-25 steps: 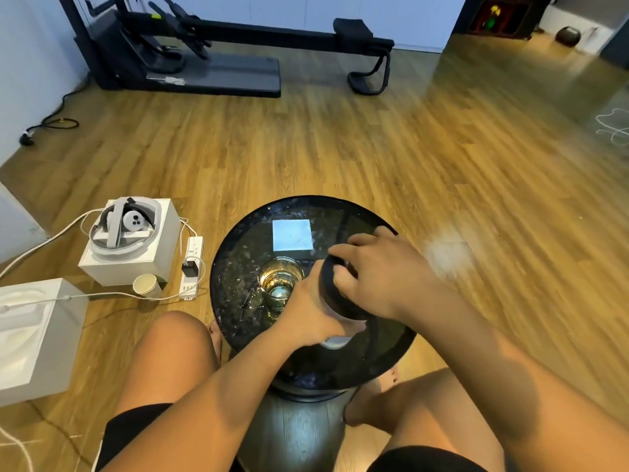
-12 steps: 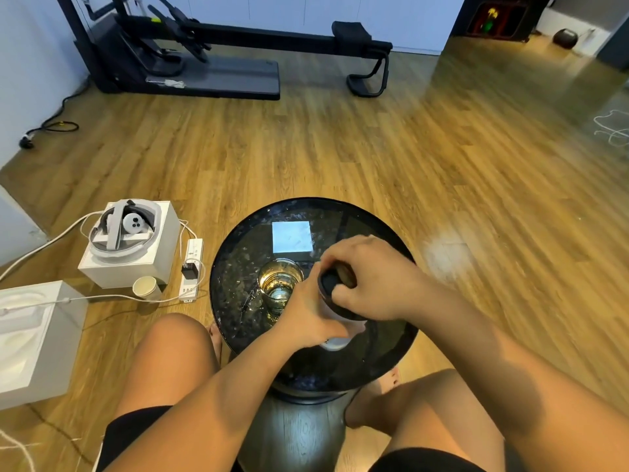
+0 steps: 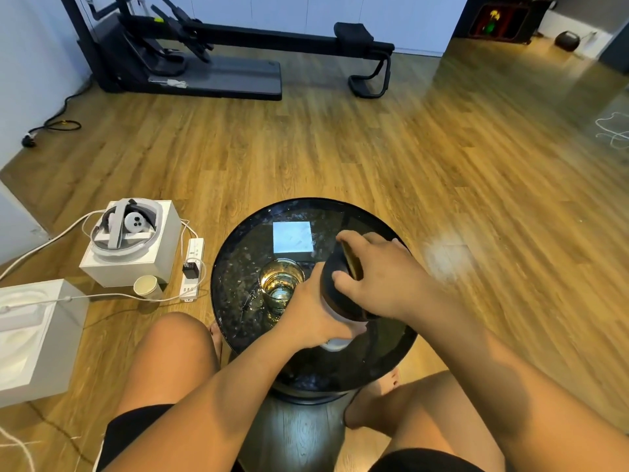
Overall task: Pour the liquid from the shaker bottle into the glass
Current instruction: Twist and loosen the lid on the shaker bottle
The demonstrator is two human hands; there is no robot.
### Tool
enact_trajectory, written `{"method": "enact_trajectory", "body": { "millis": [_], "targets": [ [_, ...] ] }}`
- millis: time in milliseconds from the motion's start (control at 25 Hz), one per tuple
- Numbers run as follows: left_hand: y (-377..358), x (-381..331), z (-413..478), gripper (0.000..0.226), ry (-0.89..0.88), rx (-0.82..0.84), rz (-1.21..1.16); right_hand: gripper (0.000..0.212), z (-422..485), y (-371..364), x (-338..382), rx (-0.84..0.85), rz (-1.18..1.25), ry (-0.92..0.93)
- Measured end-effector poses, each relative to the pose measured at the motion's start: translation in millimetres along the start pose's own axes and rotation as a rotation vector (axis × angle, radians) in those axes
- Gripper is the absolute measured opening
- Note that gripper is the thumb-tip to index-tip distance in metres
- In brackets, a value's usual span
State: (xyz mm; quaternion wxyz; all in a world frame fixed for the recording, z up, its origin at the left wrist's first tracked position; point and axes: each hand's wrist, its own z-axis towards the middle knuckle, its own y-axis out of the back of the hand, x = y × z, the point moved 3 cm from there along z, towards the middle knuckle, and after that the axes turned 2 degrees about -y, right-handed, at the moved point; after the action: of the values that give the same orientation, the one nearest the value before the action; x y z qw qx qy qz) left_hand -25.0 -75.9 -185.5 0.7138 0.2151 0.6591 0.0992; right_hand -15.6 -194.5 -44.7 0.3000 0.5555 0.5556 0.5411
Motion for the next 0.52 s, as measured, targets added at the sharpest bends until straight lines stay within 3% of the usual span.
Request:
{"method": "enact_trajectory", "body": {
  "millis": [160,280,360,440,520],
  "targets": [
    [0.3,0.1,1.3,0.093,0.033,0.028,-0.053,0.042,4.5,8.2,9.9,0.044,0.075,0.191],
    [0.4,12.6,-4.0,0.109,0.094,0.021,-0.069,0.042,-2.0,-5.2,28.5,0.035,0.063,0.377],
    [-1.6,11.9,-4.2,0.103,0.125,0.035,-0.082,0.039,-9.2,-8.8,34.0,-0.030,0.146,0.457],
    [-4.3,5.5,1.2,0.096,0.076,0.074,-0.026,0.048,-4.7,1.4,26.0,-0.162,0.083,0.332],
    [-3.7,-2.0,3.5,0.085,0.059,0.088,0.002,0.062,2.1,9.4,15.0,-0.171,-0.190,0.079]
  ]
}}
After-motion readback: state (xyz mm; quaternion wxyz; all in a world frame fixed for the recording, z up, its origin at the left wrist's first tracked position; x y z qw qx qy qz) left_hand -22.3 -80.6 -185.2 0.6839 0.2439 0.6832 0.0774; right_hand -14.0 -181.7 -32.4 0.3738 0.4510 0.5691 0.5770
